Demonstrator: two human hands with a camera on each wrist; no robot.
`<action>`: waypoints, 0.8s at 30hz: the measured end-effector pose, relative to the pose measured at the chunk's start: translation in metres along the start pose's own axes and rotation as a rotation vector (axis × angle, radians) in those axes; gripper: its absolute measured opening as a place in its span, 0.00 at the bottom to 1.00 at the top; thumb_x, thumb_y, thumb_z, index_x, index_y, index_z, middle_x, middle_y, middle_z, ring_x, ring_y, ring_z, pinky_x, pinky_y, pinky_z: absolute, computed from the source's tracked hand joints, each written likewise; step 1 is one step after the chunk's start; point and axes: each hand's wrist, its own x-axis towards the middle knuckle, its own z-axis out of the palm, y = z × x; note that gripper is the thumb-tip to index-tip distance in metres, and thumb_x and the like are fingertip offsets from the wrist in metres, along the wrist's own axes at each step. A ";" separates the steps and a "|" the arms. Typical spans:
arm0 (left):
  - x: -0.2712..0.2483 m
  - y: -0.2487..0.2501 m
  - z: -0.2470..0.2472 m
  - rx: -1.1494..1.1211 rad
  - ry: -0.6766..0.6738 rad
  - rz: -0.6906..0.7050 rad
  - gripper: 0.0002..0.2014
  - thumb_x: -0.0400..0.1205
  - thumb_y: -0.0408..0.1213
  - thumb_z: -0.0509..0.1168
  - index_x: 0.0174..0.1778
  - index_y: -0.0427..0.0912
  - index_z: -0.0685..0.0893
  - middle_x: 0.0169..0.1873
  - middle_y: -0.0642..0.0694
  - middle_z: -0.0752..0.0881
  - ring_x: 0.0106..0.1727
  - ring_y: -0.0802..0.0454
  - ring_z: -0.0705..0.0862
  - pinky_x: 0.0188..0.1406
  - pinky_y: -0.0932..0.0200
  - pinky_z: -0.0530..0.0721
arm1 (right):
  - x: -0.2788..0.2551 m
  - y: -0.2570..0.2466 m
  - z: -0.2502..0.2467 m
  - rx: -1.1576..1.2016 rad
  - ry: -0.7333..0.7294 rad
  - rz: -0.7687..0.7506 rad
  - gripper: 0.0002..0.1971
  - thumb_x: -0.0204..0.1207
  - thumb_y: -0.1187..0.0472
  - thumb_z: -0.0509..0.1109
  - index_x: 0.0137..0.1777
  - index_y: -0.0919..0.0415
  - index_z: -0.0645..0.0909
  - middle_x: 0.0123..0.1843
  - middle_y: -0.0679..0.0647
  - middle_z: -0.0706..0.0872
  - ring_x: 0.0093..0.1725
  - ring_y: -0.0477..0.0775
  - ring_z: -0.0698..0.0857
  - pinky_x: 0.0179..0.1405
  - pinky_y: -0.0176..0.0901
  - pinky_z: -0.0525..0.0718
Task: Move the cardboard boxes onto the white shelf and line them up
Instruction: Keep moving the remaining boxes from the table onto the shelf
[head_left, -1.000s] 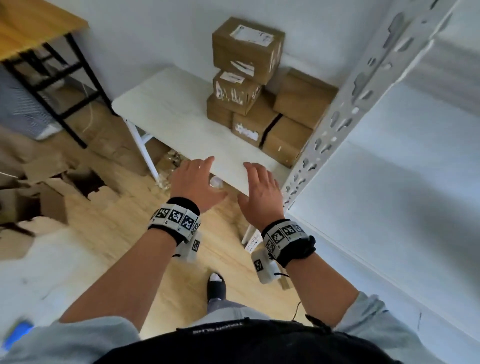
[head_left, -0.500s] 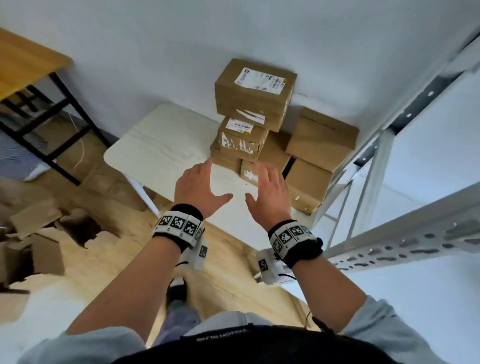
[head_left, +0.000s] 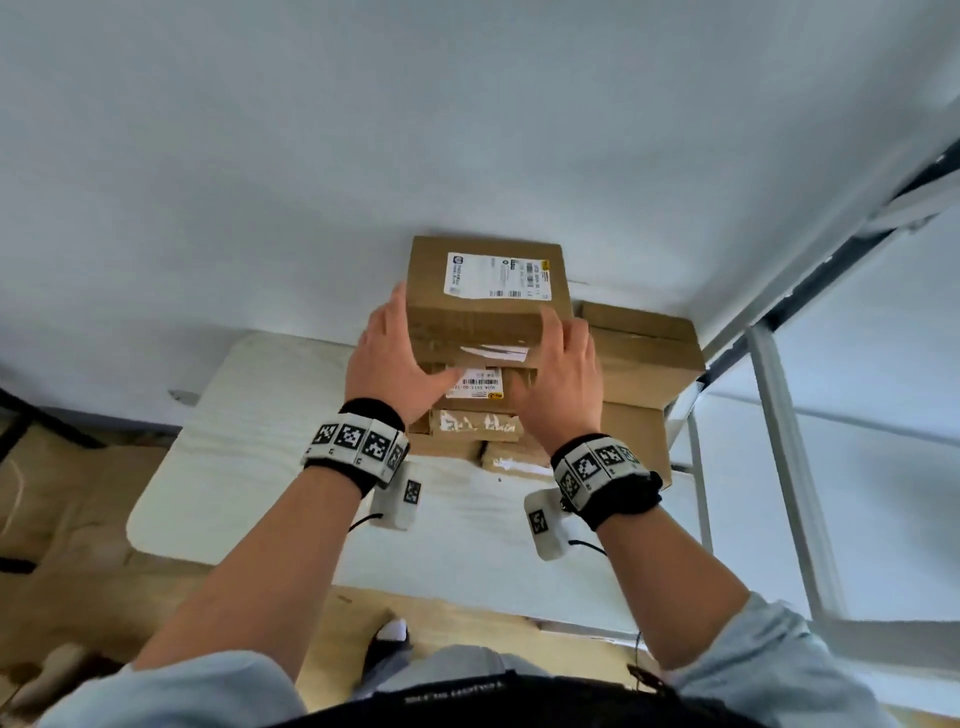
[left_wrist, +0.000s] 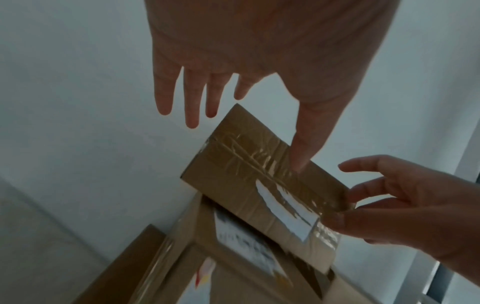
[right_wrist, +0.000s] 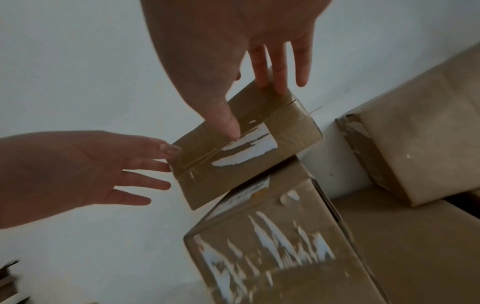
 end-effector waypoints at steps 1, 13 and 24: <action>0.011 -0.001 -0.002 -0.006 -0.013 0.019 0.60 0.67 0.59 0.80 0.86 0.51 0.47 0.79 0.40 0.68 0.76 0.40 0.72 0.73 0.38 0.76 | 0.006 -0.003 0.000 -0.008 0.041 0.015 0.41 0.69 0.52 0.78 0.80 0.57 0.62 0.67 0.60 0.73 0.64 0.61 0.77 0.65 0.57 0.81; 0.059 -0.005 0.006 -0.115 -0.171 0.083 0.50 0.70 0.64 0.75 0.85 0.59 0.57 0.86 0.42 0.58 0.82 0.39 0.67 0.79 0.43 0.67 | 0.030 -0.004 0.015 0.120 -0.052 0.269 0.41 0.72 0.48 0.79 0.81 0.52 0.62 0.76 0.59 0.72 0.65 0.62 0.82 0.60 0.59 0.86; 0.007 0.013 0.006 -0.212 -0.110 0.185 0.41 0.77 0.66 0.67 0.84 0.58 0.62 0.84 0.43 0.64 0.80 0.43 0.70 0.76 0.45 0.72 | -0.028 0.004 -0.021 0.146 0.159 0.268 0.40 0.69 0.49 0.81 0.80 0.56 0.68 0.73 0.55 0.77 0.66 0.54 0.81 0.58 0.44 0.81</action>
